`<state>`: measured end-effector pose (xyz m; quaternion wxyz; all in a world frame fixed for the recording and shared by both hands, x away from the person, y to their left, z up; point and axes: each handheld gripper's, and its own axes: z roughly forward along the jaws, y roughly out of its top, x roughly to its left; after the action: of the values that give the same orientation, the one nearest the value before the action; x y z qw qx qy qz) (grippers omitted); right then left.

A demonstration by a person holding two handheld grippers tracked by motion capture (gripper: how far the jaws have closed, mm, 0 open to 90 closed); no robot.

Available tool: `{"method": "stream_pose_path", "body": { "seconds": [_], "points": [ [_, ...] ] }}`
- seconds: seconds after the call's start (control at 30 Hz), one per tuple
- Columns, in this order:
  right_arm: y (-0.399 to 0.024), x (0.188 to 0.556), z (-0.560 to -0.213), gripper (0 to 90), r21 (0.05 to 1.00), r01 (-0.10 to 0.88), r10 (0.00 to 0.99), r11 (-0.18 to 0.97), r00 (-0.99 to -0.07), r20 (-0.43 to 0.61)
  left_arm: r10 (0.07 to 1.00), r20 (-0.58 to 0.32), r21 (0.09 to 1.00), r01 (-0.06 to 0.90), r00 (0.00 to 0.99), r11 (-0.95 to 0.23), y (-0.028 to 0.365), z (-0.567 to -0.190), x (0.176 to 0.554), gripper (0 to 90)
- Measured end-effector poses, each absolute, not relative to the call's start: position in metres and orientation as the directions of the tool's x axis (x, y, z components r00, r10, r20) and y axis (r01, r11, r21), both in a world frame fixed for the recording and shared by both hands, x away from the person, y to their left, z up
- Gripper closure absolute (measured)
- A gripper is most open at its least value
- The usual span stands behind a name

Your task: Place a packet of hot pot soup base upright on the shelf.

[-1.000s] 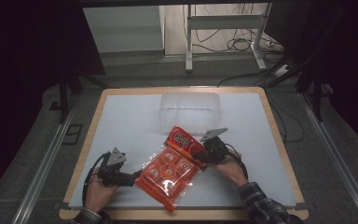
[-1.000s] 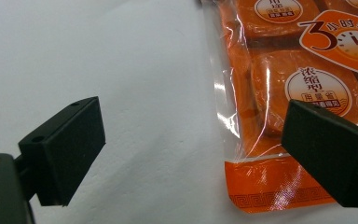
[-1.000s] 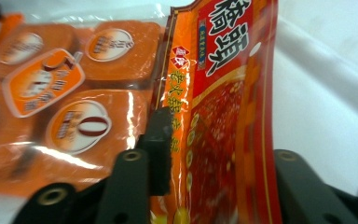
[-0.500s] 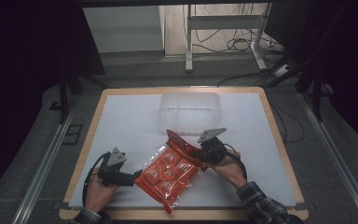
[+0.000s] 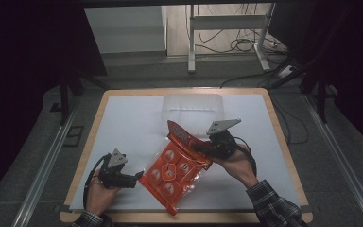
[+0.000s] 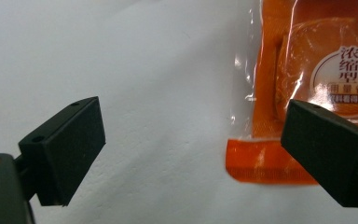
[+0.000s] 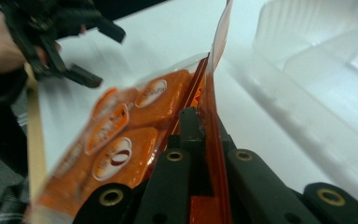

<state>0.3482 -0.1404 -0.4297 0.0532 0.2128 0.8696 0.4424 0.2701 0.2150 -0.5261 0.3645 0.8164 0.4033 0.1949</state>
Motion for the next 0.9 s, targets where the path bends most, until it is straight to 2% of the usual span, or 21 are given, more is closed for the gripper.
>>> {"method": "stream_pose_path", "body": {
  "seconds": [0.57, 0.9],
  "points": [
    [-0.139, 0.347, -0.377, 89.3, 0.828, 0.301, 0.344, 0.473, -0.928, 0.141, 0.801, 0.030, 0.749, 0.517, 0.598, -0.414, 0.215, -0.526, 0.270, 6.1],
    [-0.143, 0.348, -0.344, 89.3, 0.849, 0.285, 0.338, 0.444, -0.931, 0.136, 0.800, 0.033, 0.748, 0.517, 0.599, -0.417, 0.214, -0.526, 0.270, 6.1]
  ]
}}
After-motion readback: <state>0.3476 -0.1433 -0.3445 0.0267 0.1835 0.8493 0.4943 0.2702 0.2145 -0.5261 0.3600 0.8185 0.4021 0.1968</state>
